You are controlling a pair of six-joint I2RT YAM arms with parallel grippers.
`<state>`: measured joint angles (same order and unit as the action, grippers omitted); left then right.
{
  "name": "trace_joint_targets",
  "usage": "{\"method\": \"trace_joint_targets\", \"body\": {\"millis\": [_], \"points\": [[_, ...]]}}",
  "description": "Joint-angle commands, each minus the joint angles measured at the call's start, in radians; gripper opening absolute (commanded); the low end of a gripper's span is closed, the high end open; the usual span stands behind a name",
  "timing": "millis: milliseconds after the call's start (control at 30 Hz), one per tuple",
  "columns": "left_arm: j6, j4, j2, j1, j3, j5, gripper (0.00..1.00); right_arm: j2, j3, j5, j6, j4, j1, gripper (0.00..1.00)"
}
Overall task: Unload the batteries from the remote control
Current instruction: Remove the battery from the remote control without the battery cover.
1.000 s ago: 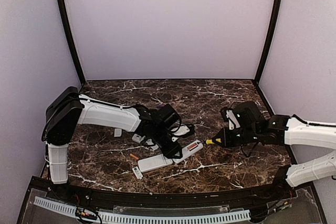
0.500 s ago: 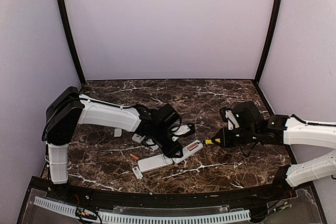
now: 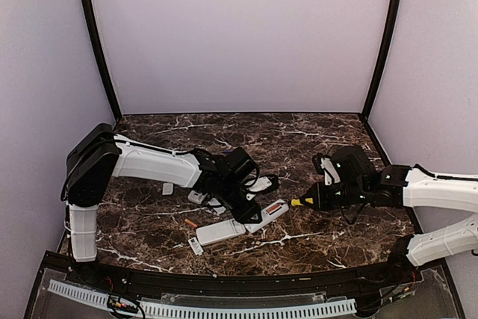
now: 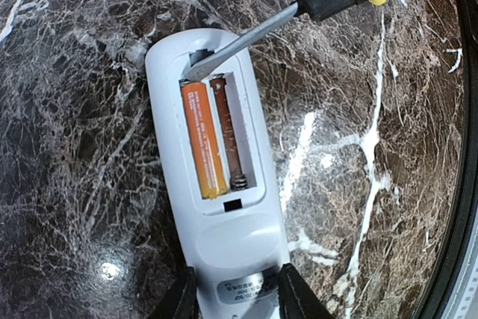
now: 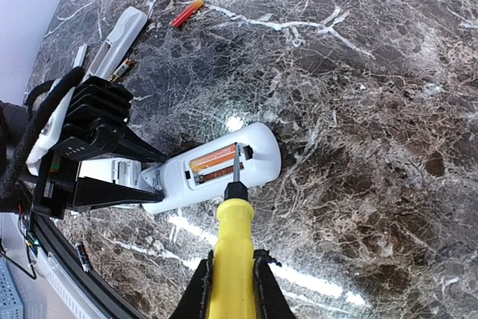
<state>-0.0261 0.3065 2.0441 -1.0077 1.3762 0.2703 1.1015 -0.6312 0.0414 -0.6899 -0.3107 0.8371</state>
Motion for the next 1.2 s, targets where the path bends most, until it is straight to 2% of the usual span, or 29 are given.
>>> {"method": "trace_joint_targets", "body": {"millis": [0, 433, 667, 967, 1167], "points": [[-0.028, 0.118, 0.084, -0.005, -0.037, -0.043, 0.35, -0.008, 0.030, 0.105, -0.024, 0.098, 0.004, 0.00], [-0.033, 0.124, 0.106, -0.006, -0.039, -0.048, 0.32, -0.074, 0.064, 0.302, -0.130, 0.190, -0.052, 0.00], [-0.037, 0.127, 0.110, -0.008, -0.039, -0.054, 0.32, -0.119, 0.089, 0.353, -0.165, 0.224, -0.080, 0.00], [-0.018, 0.128, 0.105, -0.008, -0.030, -0.068, 0.32, -0.177, 0.080, 0.215, -0.154, 0.072, -0.082, 0.00], [0.019, 0.082, 0.026, 0.013, -0.045, -0.077, 0.36, -0.245, 0.080, 0.128, -0.162, 0.001, -0.083, 0.00]]}}
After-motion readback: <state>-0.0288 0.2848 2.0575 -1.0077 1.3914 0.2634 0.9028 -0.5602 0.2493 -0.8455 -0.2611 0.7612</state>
